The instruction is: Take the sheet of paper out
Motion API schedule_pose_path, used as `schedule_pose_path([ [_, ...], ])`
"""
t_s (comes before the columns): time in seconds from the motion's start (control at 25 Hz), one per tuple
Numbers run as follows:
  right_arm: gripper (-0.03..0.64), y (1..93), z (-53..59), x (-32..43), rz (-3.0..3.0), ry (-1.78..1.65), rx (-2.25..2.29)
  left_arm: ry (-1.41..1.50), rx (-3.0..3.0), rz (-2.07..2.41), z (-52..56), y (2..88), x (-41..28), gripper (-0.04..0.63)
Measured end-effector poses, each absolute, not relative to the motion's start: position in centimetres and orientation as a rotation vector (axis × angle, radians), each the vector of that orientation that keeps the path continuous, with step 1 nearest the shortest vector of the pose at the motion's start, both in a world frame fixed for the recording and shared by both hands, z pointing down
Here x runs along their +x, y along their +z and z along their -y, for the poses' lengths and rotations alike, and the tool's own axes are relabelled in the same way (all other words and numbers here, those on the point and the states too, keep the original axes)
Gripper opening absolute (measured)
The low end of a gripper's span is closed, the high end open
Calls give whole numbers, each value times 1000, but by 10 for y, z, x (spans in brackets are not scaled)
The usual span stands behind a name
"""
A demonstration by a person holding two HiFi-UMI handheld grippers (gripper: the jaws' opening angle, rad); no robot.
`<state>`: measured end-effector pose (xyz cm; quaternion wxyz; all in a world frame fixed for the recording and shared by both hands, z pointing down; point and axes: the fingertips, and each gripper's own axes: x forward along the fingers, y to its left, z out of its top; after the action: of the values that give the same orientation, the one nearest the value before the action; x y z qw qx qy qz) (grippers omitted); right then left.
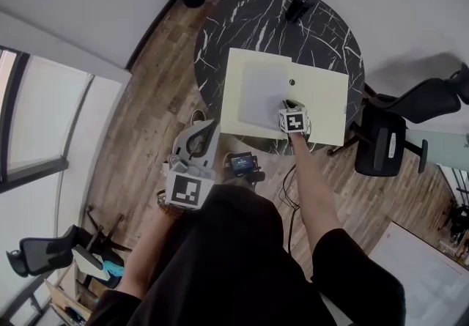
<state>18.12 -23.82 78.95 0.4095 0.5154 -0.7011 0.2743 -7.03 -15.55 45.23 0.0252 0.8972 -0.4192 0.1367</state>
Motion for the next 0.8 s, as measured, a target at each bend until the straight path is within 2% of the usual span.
schedule_pose_path([
  [0.8, 14, 789, 235, 184, 1758, 770, 1371, 456, 2784, 1285, 154, 458, -68, -6],
])
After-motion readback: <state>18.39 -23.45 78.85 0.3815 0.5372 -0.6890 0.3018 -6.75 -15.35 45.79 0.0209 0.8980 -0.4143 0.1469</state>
